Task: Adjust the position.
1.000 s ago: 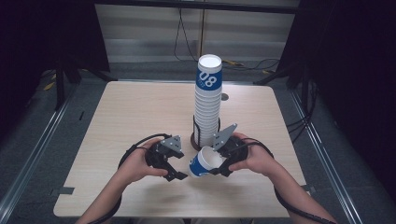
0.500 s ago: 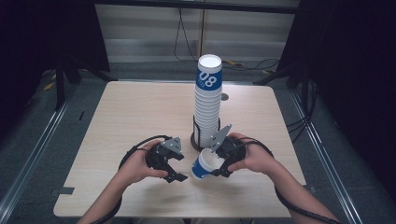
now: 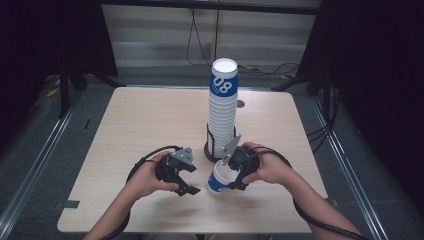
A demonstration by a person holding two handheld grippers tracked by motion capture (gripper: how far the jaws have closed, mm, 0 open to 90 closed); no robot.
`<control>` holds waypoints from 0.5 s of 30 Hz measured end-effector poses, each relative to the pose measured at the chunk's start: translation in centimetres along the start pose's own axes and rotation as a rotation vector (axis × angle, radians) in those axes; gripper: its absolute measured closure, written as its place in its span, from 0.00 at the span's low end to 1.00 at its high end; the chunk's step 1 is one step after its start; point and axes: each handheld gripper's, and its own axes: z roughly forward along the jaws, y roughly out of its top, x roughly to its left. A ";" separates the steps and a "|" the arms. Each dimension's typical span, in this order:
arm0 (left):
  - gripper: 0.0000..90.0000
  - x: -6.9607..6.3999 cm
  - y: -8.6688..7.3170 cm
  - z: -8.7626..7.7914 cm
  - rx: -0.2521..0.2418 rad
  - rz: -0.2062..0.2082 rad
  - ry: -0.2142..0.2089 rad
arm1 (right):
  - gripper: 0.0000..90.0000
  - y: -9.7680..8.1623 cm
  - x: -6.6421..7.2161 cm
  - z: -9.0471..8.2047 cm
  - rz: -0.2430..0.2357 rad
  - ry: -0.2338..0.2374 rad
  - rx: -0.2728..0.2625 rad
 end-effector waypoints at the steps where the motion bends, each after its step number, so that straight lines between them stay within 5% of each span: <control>1: 0.23 0.0 -0.1 0.0 -0.002 -0.001 -0.001 | 0.21 0.1 0.1 0.0 0.003 0.001 0.008; 9: 0.23 0.0 -0.4 0.1 -0.002 -0.008 -0.002 | 0.20 0.4 0.0 0.2 0.001 -0.007 0.039; 10: 0.23 0.0 -0.2 -0.3 0.045 0.009 0.027 | 0.20 0.4 0.0 0.2 -0.002 -0.007 0.040; 15: 0.23 0.0 -0.5 0.0 -0.003 -0.009 -0.001 | 0.19 0.4 -0.1 0.2 0.008 0.006 0.045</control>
